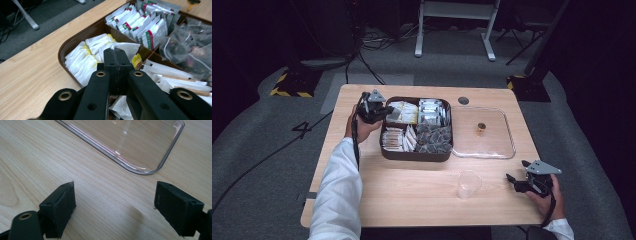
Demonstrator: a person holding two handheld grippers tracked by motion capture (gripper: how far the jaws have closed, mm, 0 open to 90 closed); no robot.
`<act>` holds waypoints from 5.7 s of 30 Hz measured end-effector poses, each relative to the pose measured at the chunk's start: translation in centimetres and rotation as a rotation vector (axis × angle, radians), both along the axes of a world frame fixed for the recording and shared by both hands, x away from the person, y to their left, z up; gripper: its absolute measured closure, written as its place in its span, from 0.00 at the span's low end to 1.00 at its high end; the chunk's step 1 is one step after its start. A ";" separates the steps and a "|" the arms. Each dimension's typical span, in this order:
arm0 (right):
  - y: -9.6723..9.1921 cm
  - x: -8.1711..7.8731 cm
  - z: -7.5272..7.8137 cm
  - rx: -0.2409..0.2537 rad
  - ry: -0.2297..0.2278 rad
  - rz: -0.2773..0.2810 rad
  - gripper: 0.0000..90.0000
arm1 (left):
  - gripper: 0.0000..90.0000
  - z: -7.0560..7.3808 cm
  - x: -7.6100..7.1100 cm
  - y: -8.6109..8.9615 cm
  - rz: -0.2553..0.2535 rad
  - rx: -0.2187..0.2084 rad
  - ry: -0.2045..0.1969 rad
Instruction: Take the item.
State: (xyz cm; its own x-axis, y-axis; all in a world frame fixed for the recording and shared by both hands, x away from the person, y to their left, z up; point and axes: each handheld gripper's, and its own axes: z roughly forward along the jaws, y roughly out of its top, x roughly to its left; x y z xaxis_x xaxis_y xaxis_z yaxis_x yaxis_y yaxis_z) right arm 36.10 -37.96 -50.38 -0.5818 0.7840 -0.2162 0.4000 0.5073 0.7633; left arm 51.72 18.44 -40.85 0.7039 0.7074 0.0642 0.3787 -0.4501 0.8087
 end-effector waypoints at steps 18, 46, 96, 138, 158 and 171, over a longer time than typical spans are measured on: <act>0.0 0.0 0.0 0.003 0.005 0.000 0.19 | 1.00 2.3 -3.3 0.8 -0.039 -0.067 -0.074; 0.0 0.0 0.0 0.005 0.008 -0.002 0.19 | 1.00 5.0 -10.3 -0.6 -0.181 -0.116 -0.130; 0.0 0.0 0.0 0.003 0.005 -0.004 0.19 | 1.00 6.5 -14.6 -13.0 -0.549 -0.163 -0.103; 0.0 0.0 0.0 0.000 -0.001 -0.004 0.20 | 0.96 1.0 -15.5 -20.6 -0.691 -0.123 0.030; 0.0 0.0 0.0 -0.002 -0.003 -0.004 0.19 | 0.90 -1.4 -15.0 -20.8 -0.671 -0.067 0.054; 0.0 0.0 0.0 -0.002 -0.003 -0.004 0.20 | 0.67 -0.5 -14.7 -18.9 -0.584 -0.040 0.020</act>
